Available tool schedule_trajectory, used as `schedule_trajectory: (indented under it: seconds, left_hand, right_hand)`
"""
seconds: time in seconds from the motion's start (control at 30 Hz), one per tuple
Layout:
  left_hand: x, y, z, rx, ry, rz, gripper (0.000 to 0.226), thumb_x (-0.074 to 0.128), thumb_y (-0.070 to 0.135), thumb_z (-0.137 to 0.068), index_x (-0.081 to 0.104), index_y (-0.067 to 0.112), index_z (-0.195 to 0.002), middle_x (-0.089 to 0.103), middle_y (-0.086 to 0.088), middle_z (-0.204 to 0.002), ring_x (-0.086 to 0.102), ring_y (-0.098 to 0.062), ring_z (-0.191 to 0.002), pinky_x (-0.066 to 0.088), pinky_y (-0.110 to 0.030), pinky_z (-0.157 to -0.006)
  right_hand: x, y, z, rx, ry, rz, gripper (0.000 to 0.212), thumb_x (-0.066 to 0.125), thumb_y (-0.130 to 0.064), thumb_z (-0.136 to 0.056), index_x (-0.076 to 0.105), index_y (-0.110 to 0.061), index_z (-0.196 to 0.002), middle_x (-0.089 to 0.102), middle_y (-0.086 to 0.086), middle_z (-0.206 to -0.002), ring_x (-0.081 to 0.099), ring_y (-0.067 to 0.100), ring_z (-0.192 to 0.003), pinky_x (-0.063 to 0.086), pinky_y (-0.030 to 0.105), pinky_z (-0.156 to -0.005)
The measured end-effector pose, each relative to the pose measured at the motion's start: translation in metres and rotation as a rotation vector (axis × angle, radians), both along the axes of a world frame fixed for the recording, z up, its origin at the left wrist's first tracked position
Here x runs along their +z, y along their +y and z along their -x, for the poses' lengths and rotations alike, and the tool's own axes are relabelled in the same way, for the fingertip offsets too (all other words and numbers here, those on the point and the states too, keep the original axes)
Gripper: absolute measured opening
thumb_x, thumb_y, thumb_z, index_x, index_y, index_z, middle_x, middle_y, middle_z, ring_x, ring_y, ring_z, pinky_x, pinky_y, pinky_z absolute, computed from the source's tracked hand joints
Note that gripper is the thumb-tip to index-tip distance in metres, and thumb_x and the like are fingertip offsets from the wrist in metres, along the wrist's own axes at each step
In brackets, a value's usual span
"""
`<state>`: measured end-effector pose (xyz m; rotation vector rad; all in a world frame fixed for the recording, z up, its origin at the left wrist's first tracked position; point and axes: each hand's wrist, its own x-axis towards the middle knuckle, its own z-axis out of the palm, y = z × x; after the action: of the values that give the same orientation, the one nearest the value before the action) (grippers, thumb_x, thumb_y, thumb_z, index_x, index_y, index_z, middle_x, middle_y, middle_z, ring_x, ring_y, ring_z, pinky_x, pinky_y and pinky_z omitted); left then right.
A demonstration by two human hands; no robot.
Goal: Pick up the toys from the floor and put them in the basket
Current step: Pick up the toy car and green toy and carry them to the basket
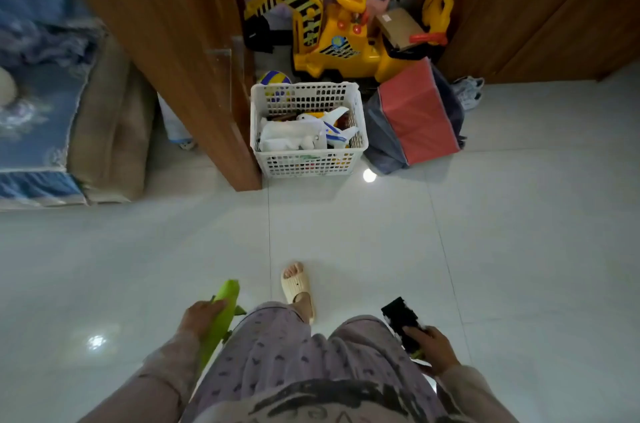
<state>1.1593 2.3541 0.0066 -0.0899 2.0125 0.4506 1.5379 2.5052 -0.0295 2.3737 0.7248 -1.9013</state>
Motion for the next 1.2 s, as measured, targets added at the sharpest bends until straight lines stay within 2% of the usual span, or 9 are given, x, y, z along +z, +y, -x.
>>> schedule_trajectory:
  seconds: [0.1, 0.23, 0.4, 0.53, 0.6, 0.67, 0.87, 1.1, 1.2]
  left_hand:
    - [0.018, 0.068, 0.030, -0.032, -0.024, -0.103, 0.029, 0.063, 0.024, -0.083, 0.069, -0.004, -0.082, 0.065, -0.022, -0.086, 0.062, -0.033, -0.070, 0.049, -0.036, -0.070]
    - [0.027, 0.146, 0.059, 0.047, -0.040, -0.254, 0.020, 0.058, 0.009, -0.089, 0.053, -0.006, -0.101, 0.055, -0.028, -0.097, 0.056, -0.033, -0.064, 0.049, -0.023, -0.037]
    - [0.029, 0.214, 0.069, 0.013, -0.008, -0.265, 0.018, 0.060, 0.011, -0.088, 0.052, 0.001, -0.099, 0.057, -0.020, -0.091, 0.053, -0.024, -0.058, 0.040, -0.012, -0.027]
    - [0.005, 0.233, 0.075, 0.011, -0.005, -0.159, 0.019, 0.062, 0.012, -0.087, 0.052, 0.000, -0.097, 0.056, -0.019, -0.096, 0.053, -0.023, -0.061, 0.044, -0.015, -0.032]
    - [-0.008, 0.234, 0.077, 0.015, 0.003, -0.057, 0.020, 0.063, 0.013, -0.087, 0.055, -0.002, -0.097, 0.057, -0.019, -0.098, 0.057, -0.028, -0.077, 0.052, -0.028, -0.059]
    - [-0.012, 0.234, 0.077, -0.008, 0.007, 0.046, 0.031, 0.063, 0.016, -0.087, 0.060, -0.009, -0.105, 0.061, -0.024, -0.108, 0.059, -0.034, -0.101, 0.043, -0.033, -0.082]
    - [-0.012, 0.270, 0.089, 0.132, -0.034, 0.148, 0.042, 0.068, 0.014, -0.083, 0.058, -0.012, -0.115, 0.062, -0.034, -0.116, 0.062, -0.043, -0.103, 0.047, -0.043, -0.085]
    - [-0.020, 0.358, 0.116, 0.079, -0.019, 0.094, 0.027, 0.068, 0.014, -0.083, 0.060, -0.003, -0.102, 0.063, -0.030, -0.118, 0.058, -0.029, -0.089, 0.039, -0.029, -0.073]
    - [-0.027, 0.399, 0.134, -0.025, -0.037, 0.073, 0.032, 0.069, 0.021, -0.082, 0.060, 0.002, -0.106, 0.064, -0.026, -0.116, 0.060, -0.029, -0.087, 0.044, -0.032, -0.071]
  right_hand:
    - [0.000, 0.026, 0.013, -0.030, -0.037, 0.015, 0.040, 0.069, -0.011, -0.082, 0.054, 0.003, -0.116, 0.056, 0.019, -0.102, 0.052, 0.029, -0.074, 0.048, 0.027, -0.051]
    - [0.005, 0.066, 0.028, -0.035, -0.093, -0.017, 0.035, 0.068, -0.008, -0.082, 0.056, 0.009, -0.110, 0.056, 0.017, -0.085, 0.050, 0.025, -0.062, 0.044, 0.025, -0.042]
    - [0.008, 0.134, 0.052, -0.016, -0.085, 0.004, 0.035, 0.066, -0.011, -0.085, 0.054, 0.007, -0.112, 0.056, 0.018, -0.091, 0.052, 0.026, -0.064, 0.043, 0.029, -0.050]
    - [0.002, 0.205, 0.083, 0.014, -0.049, 0.020, 0.039, 0.067, -0.014, -0.084, 0.053, 0.004, -0.116, 0.056, 0.018, -0.096, 0.053, 0.030, -0.077, 0.045, 0.030, -0.054]
    - [-0.003, 0.244, 0.100, 0.064, -0.048, 0.019, 0.041, 0.067, -0.014, -0.085, 0.052, 0.006, -0.118, 0.056, 0.018, -0.104, 0.054, 0.030, -0.085, 0.045, 0.031, -0.052]
    - [-0.005, 0.282, 0.118, 0.096, -0.034, 0.009, 0.042, 0.067, -0.012, -0.084, 0.052, 0.006, -0.119, 0.057, 0.021, -0.110, 0.054, 0.031, -0.090, 0.045, 0.031, -0.052]
    - [0.000, 0.382, 0.171, 0.176, 0.040, 0.016, 0.036, 0.066, -0.016, -0.085, 0.053, -0.001, -0.115, 0.057, 0.020, -0.113, 0.054, 0.032, -0.094, 0.049, 0.034, -0.064]
    - [-0.003, 0.443, 0.215, 0.282, 0.045, 0.017, 0.025, 0.065, -0.016, -0.086, 0.049, -0.004, -0.100, 0.055, 0.018, -0.108, 0.053, 0.033, -0.094, 0.052, 0.033, -0.061]
    - [-0.014, 0.458, 0.234, 0.270, 0.032, 0.068, 0.020, 0.063, -0.009, -0.087, 0.048, -0.001, -0.077, 0.053, 0.016, -0.090, 0.053, 0.028, -0.072, 0.047, 0.031, -0.051]
